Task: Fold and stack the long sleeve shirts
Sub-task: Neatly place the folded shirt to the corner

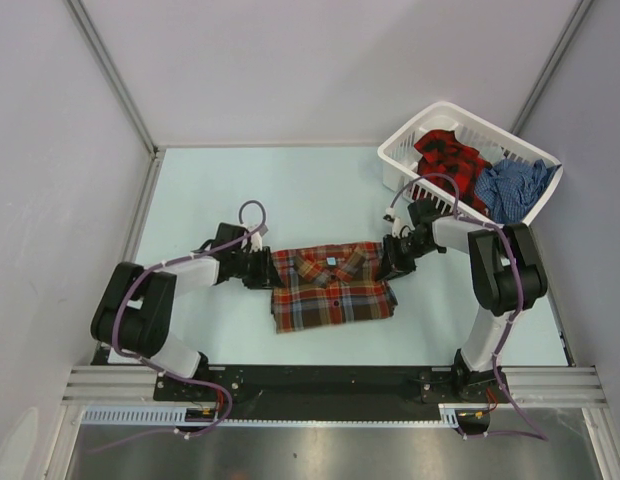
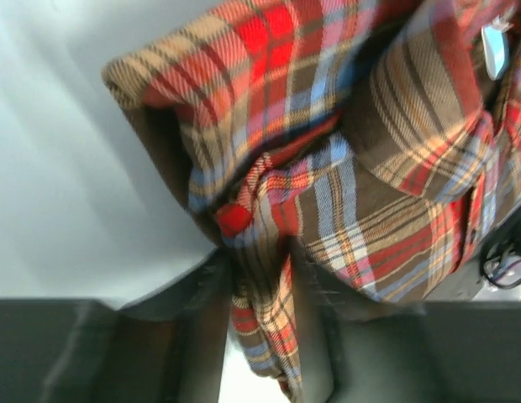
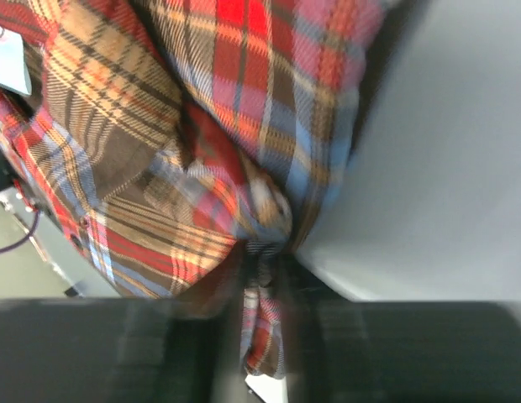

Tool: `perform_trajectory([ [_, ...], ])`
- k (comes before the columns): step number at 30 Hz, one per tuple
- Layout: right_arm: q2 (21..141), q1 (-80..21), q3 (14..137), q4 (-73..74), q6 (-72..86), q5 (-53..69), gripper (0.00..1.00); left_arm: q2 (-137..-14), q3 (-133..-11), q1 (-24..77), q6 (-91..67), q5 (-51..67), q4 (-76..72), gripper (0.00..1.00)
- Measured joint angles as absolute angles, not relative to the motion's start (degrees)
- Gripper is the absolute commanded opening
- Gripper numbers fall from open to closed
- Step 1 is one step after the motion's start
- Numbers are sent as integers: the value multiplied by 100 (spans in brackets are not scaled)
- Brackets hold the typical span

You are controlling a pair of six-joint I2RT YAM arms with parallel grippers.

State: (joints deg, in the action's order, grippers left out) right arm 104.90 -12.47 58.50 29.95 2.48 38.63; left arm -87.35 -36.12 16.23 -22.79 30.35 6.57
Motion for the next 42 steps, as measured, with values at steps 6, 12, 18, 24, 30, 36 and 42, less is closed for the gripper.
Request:
perform_trajectory([
  [6, 10512, -1487, 5883, 2794, 493, 3647, 0, -9002, -3948, 1647, -2097, 2917, 969, 0],
  [12, 10532, -1806, 6488, 2659, 709, 3122, 0, -8997, -4495, 1376, -1441, 2438, 1662, 0],
  [18, 11312, -2036, 8318, 2296, 733, 2587, 0, -9356, -5852, 963, -617, 1876, 1841, 0],
  [24, 12608, -2036, 9896, 1841, 659, 1896, 0, -10757, -7511, 880, -45, 1382, 1439, 0],
  [30, 13810, -2018, 11168, 1437, 456, 1170, 0, -12261, -9238, 871, 209, 1164, 1164, 0],
  [36, 14438, -1999, 12178, 1149, 244, 733, 0, -13043, -10565, 871, 423, 1048, 1109, 0],
  [42, 14682, -1940, 12573, 770, 143, 530, 58, -13563, -11249, 871, 637, 891, 1090, 32],
])
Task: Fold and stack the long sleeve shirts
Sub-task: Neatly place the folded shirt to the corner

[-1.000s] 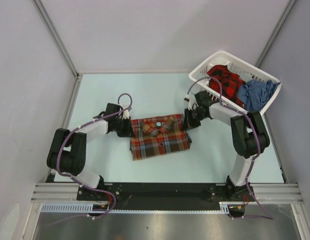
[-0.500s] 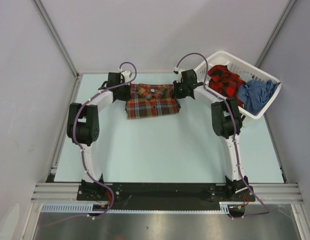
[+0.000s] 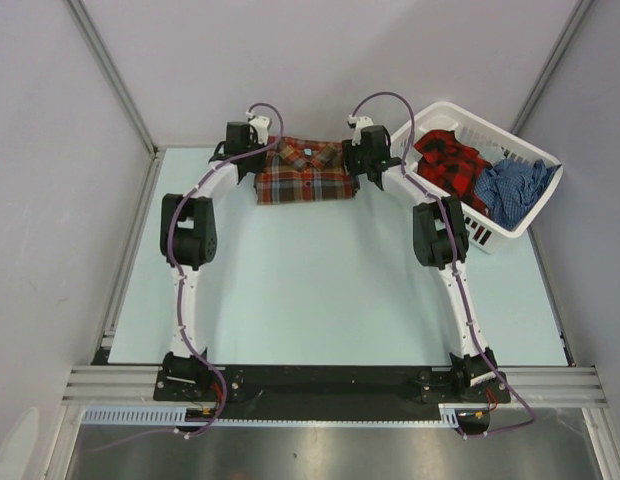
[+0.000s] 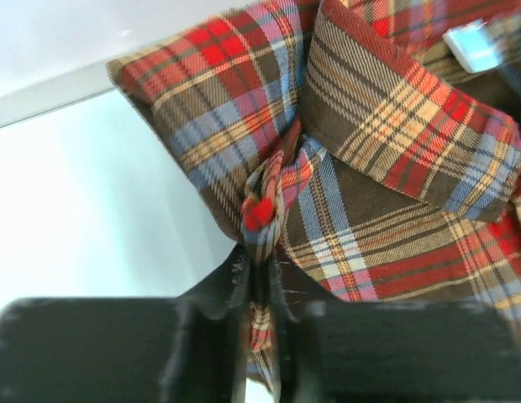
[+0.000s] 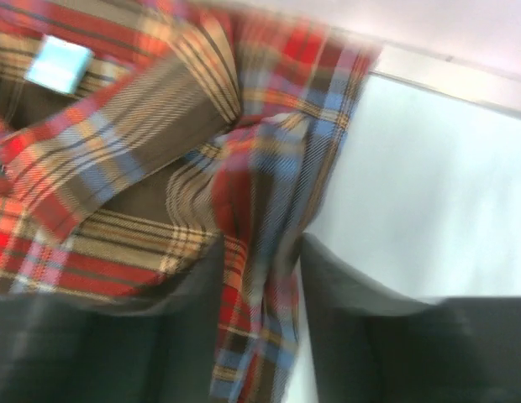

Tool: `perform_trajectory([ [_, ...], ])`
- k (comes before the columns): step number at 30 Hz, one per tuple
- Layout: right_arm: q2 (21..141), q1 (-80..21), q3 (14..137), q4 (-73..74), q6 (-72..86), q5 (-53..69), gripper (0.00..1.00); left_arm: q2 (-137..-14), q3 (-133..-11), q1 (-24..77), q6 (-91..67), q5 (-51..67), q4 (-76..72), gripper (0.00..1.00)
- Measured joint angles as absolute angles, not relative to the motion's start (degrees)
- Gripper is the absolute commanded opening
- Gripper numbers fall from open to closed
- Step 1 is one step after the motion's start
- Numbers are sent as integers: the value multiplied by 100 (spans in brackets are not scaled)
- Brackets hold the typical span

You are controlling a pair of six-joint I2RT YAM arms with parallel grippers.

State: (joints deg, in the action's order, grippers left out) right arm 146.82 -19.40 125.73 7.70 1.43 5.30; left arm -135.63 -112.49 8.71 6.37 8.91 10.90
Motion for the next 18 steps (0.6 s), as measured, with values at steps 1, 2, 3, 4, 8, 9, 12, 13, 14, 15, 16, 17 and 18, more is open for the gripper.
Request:
perform_trajectory([
  [1, 14691, -1935, 12573, 753, 121, 495, 67, -13631, -11295, 873, 652, 838, 1100, 40],
  [2, 14693, -1931, 12569, 740, 108, 484, 70, -13677, -11319, 873, 711, 799, 1103, 46],
  [3, 14693, -1929, 12564, 735, 67, 475, 74, -13721, -11332, 871, 727, 709, 1107, 57],
  [4, 14691, -1927, 12558, 720, 21, 478, 83, -13740, -11332, 860, 749, 604, 1127, 61],
  [8, 14532, -1909, 12335, 718, -128, 589, 100, -13679, -11332, 773, 753, 486, 1135, 89],
  [9, 14435, -1907, 12237, 753, -154, 709, 100, -13609, -11330, 733, 727, 489, 1177, 99],
  [12, 14049, -1964, 12092, 1022, -307, 967, 100, -13207, -11316, 615, 718, 510, 1520, 99],
  [13, 13850, -1994, 12068, 1155, -357, 1085, 100, -12988, -11316, 582, 707, 528, 1684, 99],
  [14, 13596, -2045, 12020, 1251, -416, 1225, 100, -12722, -11316, 554, 705, 574, 1852, 100],
  [15, 13316, -2102, 11957, 1323, -480, 1317, 100, -12453, -11316, 526, 705, 637, 2025, 99],
  [16, 13054, -2152, 11883, 1387, -526, 1367, 100, -12132, -11316, 502, 707, 755, 2222, 99],
  [17, 12687, -2209, 11740, 1411, -589, 1468, 100, -11828, -11312, 486, 711, 917, 2418, 99],
  [18, 12258, -2250, 11570, 1448, -628, 1535, 100, -11421, -11249, 484, 751, 1107, 2622, 99],
])
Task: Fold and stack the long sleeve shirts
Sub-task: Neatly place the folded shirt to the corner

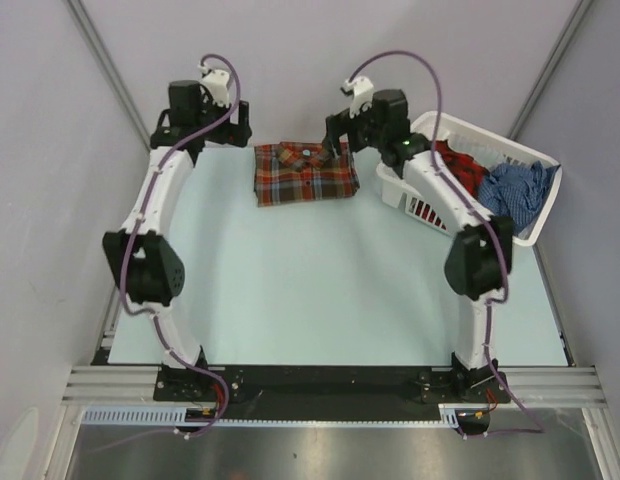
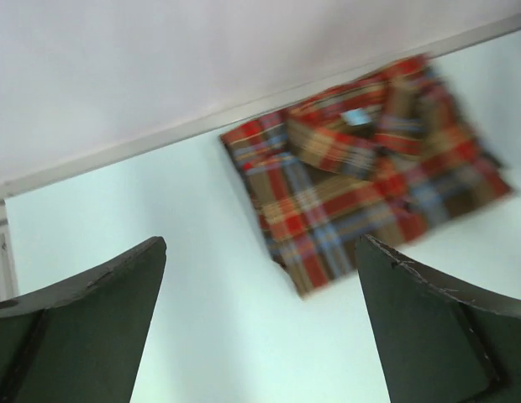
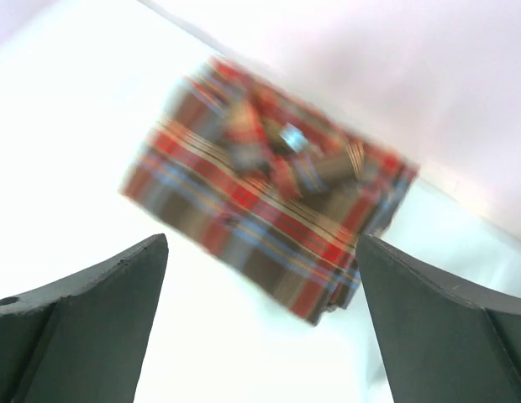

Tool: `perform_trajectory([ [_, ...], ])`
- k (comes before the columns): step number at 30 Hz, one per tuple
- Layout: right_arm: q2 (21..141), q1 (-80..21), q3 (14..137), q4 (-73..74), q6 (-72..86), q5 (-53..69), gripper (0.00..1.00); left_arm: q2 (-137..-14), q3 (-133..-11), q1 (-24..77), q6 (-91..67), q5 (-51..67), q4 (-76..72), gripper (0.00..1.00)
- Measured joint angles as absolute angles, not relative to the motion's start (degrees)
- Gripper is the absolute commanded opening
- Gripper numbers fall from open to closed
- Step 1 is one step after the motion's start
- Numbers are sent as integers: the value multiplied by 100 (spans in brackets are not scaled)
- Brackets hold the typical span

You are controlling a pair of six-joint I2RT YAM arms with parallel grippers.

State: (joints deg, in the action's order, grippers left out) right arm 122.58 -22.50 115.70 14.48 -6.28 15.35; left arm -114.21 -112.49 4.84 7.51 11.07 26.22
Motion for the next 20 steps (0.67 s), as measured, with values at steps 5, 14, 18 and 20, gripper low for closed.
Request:
perform_trajectory([
  [5, 9979, -2377, 10444, 1570, -867, 1796, 100, -9260, -10114, 613, 969, 1708, 3111, 99],
  [14, 6768, -2093, 6226, 2104, -1299, 2467, 100, -7022, -6982, 1155, 1157, 1796, 3544, 99],
  [18, 6180, -1680, 4698, 2773, -1337, 2484, 100, -6866, -5927, 1363, 1208, 1653, 3723, 99],
  [20, 5846, -1546, 4344, 3044, -1376, 2405, 100, -6755, -5625, 1372, 1258, 1559, 3800, 99],
])
